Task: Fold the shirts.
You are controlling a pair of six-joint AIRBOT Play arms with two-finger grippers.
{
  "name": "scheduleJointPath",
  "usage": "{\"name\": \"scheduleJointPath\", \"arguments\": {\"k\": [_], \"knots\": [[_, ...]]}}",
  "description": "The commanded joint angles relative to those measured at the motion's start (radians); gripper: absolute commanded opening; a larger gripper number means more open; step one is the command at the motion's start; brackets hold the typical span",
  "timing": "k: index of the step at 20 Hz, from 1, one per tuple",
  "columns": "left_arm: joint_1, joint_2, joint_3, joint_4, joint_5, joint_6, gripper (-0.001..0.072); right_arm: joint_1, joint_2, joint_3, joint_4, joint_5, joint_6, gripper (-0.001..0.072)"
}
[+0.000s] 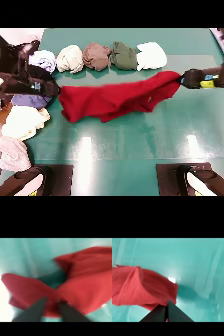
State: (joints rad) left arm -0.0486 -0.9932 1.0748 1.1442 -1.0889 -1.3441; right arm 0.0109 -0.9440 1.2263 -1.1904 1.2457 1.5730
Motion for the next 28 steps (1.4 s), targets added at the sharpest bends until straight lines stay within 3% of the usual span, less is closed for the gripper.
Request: {"name": "scheduleJointPath", "arguments": {"k": [1, 5, 9, 12, 16, 26, 27, 28], "knots": [[0.01, 0.001, -0.077, 0.013, 0.151, -0.016, 0.0547, 0.018, -0.066, -0.067, 0.011, -0.03, 0.003, 0.0018], [0.164, 0.001, 0.021, -0.033, -0.001, -0.007, 0.0548, 0.017, -0.063, -0.065, 0.01, -0.043, -0.01, 0.0018], [0.268, 0.001, -0.167, -0.122, -0.153, 0.076, 0.0548, 0.014, -0.031, -0.065, 0.01, -0.052, -0.016, 0.0018], [0.267, 0.001, -0.359, -0.181, -0.126, 0.124, 0.0548, 0.014, -0.016, -0.065, 0.01, -0.055, -0.016, 0.0018], [0.267, -0.002, -0.493, -0.175, -0.024, 0.122, 0.0548, 0.014, -0.016, -0.064, 0.011, -0.046, -0.015, 0.0018], [0.266, -0.172, -0.5, -0.254, 0.06, 0.167, 0.0546, 0.014, -0.015, -0.064, 0.012, -0.031, -0.015, 0.0018], [0.266, -0.177, -0.499, -0.264, 0.066, 0.167, 0.053, 0.014, -0.015, -0.064, 0.012, -0.032, -0.015, 0.0018], [0.266, -0.176, -0.499, -0.267, 0.078, 0.17, 0.0356, 0.014, -0.015, -0.064, 0.012, -0.032, -0.015, 0.0018]]}}
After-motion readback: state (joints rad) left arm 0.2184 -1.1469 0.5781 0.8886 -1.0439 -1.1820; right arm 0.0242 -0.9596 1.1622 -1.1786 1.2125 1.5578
